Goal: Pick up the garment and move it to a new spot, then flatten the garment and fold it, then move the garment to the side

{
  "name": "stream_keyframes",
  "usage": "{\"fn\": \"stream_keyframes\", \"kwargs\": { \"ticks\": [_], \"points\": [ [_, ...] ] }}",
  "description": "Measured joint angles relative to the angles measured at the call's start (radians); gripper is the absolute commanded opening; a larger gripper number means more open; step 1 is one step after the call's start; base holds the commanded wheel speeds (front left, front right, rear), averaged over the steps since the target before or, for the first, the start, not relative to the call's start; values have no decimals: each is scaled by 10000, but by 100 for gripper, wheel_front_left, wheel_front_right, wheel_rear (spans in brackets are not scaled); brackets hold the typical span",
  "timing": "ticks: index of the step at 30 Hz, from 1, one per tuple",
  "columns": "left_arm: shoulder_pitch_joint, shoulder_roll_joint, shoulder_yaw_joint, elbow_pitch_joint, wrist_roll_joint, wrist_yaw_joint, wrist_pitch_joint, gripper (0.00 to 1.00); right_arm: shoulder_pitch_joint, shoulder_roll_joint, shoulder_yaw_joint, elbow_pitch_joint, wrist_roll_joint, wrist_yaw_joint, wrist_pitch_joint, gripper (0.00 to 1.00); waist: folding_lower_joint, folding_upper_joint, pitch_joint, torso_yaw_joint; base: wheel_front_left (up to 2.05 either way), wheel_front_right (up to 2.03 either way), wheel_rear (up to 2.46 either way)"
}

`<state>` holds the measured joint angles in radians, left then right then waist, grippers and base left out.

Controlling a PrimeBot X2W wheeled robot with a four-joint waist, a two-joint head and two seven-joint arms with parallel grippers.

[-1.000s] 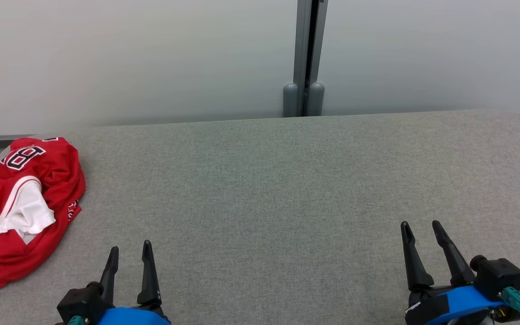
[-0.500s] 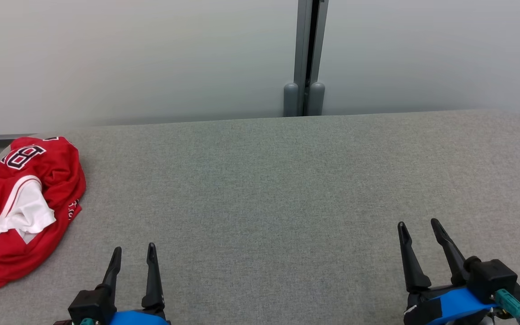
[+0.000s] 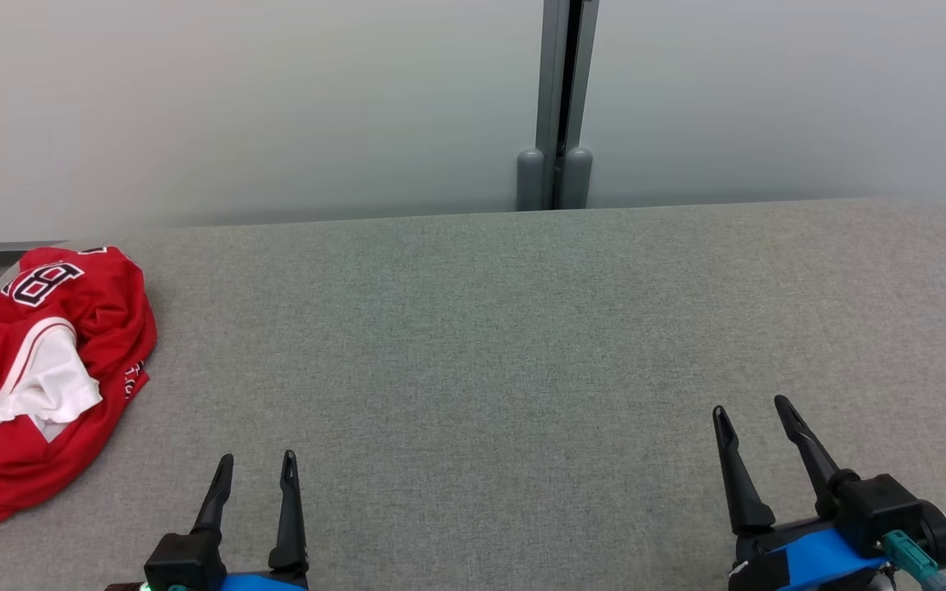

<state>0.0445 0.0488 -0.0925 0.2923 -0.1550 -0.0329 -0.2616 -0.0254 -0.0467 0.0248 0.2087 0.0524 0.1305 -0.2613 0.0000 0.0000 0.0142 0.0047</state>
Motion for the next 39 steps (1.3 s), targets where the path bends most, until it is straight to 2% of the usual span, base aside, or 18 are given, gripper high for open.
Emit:
{"fn": "stream_keyframes", "kwargs": {
  "ticks": [16,21,26,39],
  "points": [
    [0,2,-35,94,-35,12,0,100,26,-2,-12,-25,19,0,0,100,0,0,47,17,0,0,0],
    [-22,-2,-113,107,-36,42,0,100,107,-12,-221,-23,42,0,0,100,0,0,0,308,0,0,0],
    [-115,0,-161,69,-33,58,-2,100,209,-15,-364,-12,40,0,-4,100,0,0,-197,1182,0,0,0],
    [139,82,190,-113,-35,104,-4,100,308,-8,265,12,194,2,-12,100,1,0,-553,4281,0,0,0]
  ]
}}
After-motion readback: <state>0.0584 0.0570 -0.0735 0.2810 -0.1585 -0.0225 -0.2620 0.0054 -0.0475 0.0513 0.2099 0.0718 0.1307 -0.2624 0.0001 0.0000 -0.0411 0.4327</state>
